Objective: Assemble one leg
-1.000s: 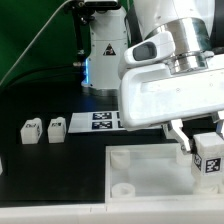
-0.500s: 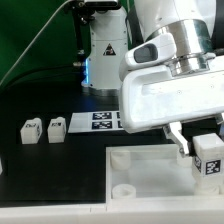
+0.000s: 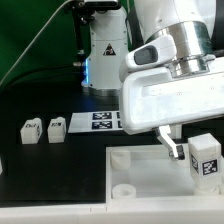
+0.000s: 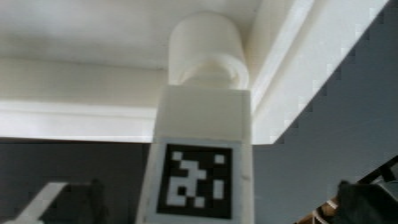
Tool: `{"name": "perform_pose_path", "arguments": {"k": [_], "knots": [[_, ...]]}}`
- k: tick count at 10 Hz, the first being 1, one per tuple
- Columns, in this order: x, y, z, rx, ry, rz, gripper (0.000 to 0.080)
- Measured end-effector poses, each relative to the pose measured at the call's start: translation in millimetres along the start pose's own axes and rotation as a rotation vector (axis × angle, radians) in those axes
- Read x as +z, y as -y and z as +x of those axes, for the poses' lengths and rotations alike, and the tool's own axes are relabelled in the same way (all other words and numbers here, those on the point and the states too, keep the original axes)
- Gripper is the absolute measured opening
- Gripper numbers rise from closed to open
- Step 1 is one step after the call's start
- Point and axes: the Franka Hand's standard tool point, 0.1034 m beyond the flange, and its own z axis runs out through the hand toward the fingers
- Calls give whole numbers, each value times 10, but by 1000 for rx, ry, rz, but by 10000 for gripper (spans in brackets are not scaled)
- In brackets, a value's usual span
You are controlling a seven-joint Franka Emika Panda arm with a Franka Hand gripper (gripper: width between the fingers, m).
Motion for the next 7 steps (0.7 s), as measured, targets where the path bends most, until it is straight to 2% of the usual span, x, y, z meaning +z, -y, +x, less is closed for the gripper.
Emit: {"name": "perform_pose_path", "arguments": {"k": [4, 5, 7], "knots": [[3, 1, -6, 0, 2, 0, 649], [6, 1, -7, 0, 47, 8, 649], [-102, -64, 242, -2, 70, 7, 649]]}}
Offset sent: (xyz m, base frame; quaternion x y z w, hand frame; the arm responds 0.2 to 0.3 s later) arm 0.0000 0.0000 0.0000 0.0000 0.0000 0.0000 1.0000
